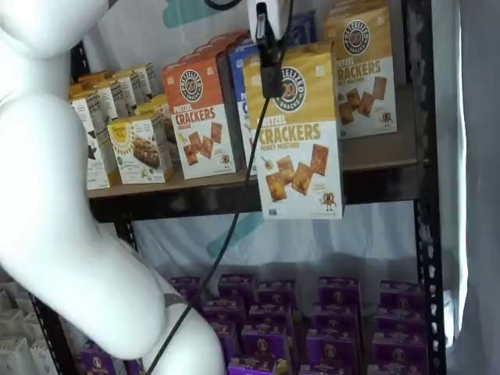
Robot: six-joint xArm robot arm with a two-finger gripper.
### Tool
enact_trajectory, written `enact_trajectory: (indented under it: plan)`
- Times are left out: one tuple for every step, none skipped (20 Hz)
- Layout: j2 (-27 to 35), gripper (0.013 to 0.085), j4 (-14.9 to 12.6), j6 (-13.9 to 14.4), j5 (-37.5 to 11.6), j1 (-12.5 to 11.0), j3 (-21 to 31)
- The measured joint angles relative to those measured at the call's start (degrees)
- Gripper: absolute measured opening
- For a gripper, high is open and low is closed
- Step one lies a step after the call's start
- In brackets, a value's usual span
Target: Retrieve the yellow and white box located on the top shelf, the sixth one from the left
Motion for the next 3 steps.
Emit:
enact_trajectory:
  plan:
    - [-0.5,0.0610,-0.2,0.5,0.0,0.6,0.6]
    - [-0.9,0.0610,-0.4,0.9,0.1,1.1,1.0]
    - [-1.2,0.0610,-0.4,1.2,0.1,1.4,1.3]
